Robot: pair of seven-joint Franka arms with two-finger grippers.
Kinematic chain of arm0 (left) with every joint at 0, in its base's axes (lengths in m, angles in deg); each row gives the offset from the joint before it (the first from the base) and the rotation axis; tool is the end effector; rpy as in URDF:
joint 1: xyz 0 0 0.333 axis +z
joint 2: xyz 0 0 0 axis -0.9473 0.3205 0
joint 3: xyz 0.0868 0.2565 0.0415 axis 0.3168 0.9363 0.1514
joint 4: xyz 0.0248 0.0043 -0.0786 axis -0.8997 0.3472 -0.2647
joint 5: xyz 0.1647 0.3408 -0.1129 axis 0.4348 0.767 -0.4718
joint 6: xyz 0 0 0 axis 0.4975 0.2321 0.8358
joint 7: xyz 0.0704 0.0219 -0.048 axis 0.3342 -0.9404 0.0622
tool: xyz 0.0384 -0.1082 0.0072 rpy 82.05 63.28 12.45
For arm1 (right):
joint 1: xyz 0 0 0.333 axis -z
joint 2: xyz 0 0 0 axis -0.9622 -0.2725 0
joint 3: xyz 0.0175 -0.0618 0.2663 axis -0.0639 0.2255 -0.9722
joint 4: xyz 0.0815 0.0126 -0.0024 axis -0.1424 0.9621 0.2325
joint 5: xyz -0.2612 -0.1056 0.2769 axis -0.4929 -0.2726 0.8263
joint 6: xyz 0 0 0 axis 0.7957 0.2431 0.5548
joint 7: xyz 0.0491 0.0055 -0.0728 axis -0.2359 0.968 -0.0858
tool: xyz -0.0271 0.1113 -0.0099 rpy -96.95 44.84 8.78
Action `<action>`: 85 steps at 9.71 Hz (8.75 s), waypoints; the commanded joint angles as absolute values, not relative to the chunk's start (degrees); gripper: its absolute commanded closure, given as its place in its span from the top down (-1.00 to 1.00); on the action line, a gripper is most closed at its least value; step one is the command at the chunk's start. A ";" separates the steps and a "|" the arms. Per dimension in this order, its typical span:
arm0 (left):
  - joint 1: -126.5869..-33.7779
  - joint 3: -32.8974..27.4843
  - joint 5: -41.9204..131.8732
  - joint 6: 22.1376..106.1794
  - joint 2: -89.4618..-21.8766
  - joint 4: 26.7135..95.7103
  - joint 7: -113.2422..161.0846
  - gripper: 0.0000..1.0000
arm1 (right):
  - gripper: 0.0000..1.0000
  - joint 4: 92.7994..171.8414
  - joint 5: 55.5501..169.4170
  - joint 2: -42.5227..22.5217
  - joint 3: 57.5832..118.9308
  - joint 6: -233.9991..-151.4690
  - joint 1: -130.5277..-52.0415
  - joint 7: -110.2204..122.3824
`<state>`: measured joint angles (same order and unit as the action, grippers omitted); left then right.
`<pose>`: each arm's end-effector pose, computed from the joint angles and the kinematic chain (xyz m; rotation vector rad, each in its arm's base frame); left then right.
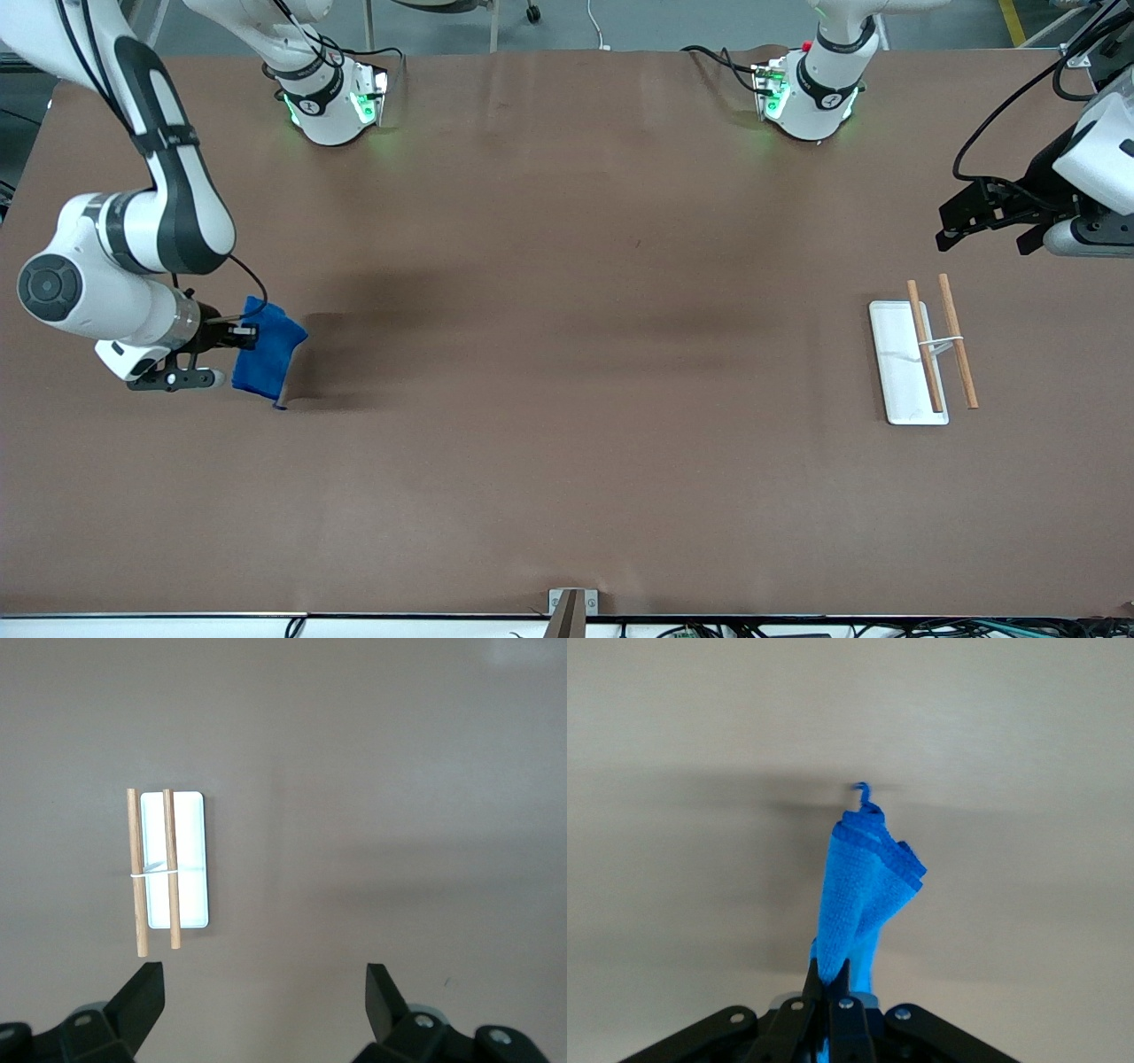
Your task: Right arm passes towel to left arm to hang
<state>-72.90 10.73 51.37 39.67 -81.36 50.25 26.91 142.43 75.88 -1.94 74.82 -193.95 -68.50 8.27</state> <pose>0.5577 -0.0676 0.5909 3.0882 -0.0784 0.0990 0.5895 0.0223 0.3007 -3.0889 -0.1304 0.2061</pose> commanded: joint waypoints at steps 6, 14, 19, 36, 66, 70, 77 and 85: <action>-73.42 8.86 50.63 38.40 -80.42 53.52 27.82 1.00 | -1.00 134.99 112.67 -1.57 61.12 -190.47 -68.56 8.83; -72.63 5.95 13.87 36.21 -80.15 66.24 33.27 1.00 | -1.00 135.43 158.20 -6.12 45.03 -201.38 -70.49 -1.14; -71.04 6.30 -14.20 35.59 -78.93 81.89 49.43 1.00 | -1.00 135.43 171.77 -10.97 40.80 -200.60 -70.93 -13.14; -73.60 2.35 -41.31 44.99 -73.73 87.89 58.23 -1.00 | -1.00 135.08 184.89 -10.97 37.46 -196.73 -70.67 -19.03; -70.44 45.85 26.99 55.01 -58.36 60.03 81.88 -0.99 | 1.00 120.67 78.89 12.23 85.36 -167.13 -70.59 10.94; -68.06 45.85 26.63 56.16 -56.68 60.11 81.88 -0.60 | 1.00 116.71 77.22 12.06 87.64 -163.25 -70.14 11.03; -72.27 41.39 33.98 56.16 -64.92 58.71 71.55 1.00 | 1.00 116.18 73.09 12.23 85.53 -160.79 -69.62 11.46; -72.19 14.67 51.84 49.31 -86.46 66.00 30.14 1.00 | 1.00 116.18 73.26 12.32 85.53 -160.96 -70.06 11.64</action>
<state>-72.70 16.60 49.25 50.06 -84.41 62.94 34.00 117.06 74.21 12.54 85.88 -161.63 -69.93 10.57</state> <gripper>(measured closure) 0.000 0.000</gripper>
